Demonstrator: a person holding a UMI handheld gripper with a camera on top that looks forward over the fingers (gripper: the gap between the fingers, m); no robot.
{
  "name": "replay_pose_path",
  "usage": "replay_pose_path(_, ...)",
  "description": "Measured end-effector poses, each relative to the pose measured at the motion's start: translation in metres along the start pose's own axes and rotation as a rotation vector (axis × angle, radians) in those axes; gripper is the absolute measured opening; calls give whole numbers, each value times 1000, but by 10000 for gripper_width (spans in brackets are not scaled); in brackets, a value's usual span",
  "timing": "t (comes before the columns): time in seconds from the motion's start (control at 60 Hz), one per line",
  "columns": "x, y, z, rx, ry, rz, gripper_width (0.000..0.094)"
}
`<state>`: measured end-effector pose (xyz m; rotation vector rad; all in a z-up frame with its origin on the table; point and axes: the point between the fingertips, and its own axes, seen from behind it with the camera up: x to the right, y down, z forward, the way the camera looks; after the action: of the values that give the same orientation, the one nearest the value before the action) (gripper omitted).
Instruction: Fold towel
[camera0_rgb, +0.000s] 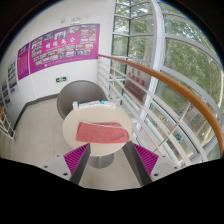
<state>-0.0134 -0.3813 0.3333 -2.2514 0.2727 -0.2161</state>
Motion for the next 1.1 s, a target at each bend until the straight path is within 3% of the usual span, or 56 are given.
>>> replay_pose_path(0.2,3,36,4,-5,-19,28,855)
replay_pose_path(0.45,-75,77,64,17,-96,60,856)
replay_pose_path(0.767,-222,62,231,70,-169,-25,861)
replay_pose_path(1.1,-258,42,402,44,-64,-108,856)
